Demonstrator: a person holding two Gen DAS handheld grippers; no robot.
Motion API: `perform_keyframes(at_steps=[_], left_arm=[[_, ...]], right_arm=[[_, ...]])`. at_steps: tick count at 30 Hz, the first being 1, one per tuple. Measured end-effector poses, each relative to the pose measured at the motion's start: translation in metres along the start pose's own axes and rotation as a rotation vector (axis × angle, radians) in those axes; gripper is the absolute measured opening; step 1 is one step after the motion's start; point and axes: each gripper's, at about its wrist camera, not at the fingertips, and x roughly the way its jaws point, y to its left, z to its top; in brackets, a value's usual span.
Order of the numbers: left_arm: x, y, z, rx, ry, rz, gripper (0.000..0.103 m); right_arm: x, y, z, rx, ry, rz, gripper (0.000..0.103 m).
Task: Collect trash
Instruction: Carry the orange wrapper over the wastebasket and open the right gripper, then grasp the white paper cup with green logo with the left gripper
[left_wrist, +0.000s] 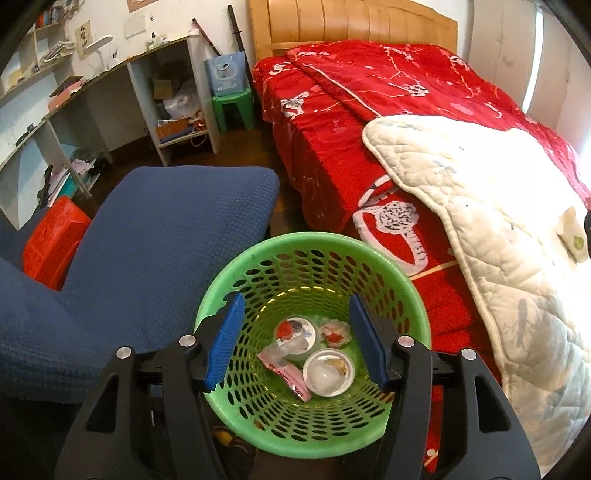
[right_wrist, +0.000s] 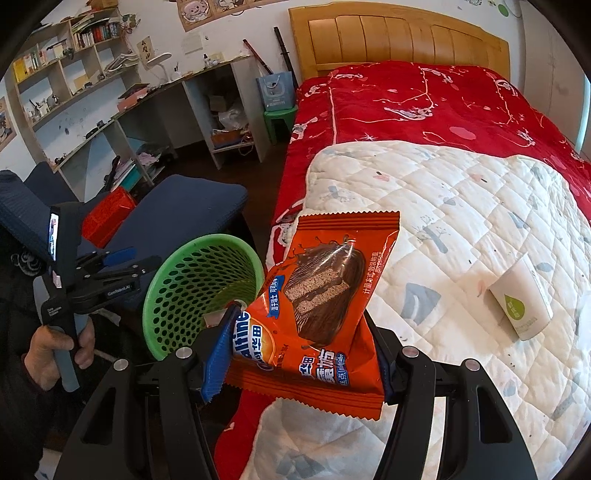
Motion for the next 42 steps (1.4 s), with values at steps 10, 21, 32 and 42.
perform_keyframes(at_steps=[10,21,32,42], left_arm=[[0.003,0.018,0.002,-0.033,0.008,0.02,0.063],[0.0,0.036,0.004,-0.076,0.003,0.036,0.068],[-0.008,0.061,0.004,-0.131,-0.008,0.072,0.071],[-0.02,0.047,0.001,-0.126,-0.014,0.064,0.071]], right_arm=[[0.021,0.026,0.005,-0.028,0.02,0.043,0.06],[0.049,0.061,0.01,-0.04,0.044,0.099,0.06],[0.092,0.105,0.024,0.007,0.058,0.215,0.072],[0.07,0.083,0.013,0.024,0.032,0.196,0.076]])
